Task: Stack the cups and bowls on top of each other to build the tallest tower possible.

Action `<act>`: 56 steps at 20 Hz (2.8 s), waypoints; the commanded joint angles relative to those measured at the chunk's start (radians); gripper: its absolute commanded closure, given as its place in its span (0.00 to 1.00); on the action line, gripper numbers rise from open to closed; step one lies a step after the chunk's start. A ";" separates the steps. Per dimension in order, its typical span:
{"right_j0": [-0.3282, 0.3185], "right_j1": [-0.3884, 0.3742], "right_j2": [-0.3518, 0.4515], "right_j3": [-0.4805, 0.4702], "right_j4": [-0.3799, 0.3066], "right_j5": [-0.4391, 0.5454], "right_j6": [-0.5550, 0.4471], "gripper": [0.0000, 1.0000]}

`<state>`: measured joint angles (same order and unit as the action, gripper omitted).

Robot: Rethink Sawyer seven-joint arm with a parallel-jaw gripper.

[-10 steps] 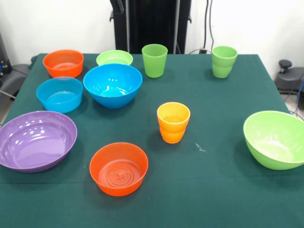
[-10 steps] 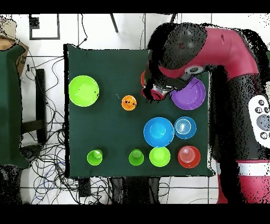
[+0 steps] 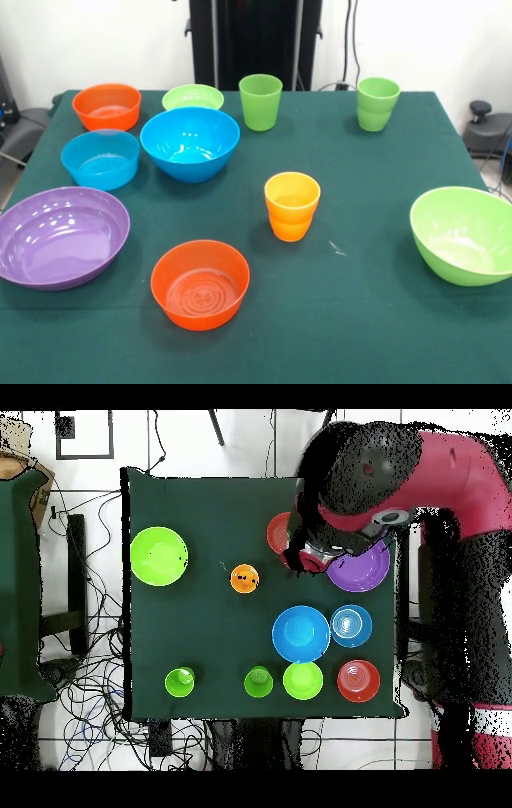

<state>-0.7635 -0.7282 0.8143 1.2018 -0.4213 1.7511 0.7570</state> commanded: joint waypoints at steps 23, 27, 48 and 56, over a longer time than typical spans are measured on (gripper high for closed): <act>-0.051 0.037 0.013 0.211 -0.112 -0.330 -0.172 0.00; -0.056 0.046 0.006 0.243 -0.123 -0.390 -0.165 0.00; -0.058 0.195 -0.045 0.303 -0.246 -0.608 -0.124 0.00; -0.074 0.238 -0.053 0.322 -0.282 -0.675 -0.124 0.00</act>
<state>-0.8405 -0.5478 0.8203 1.4572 -0.6147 1.1354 0.7570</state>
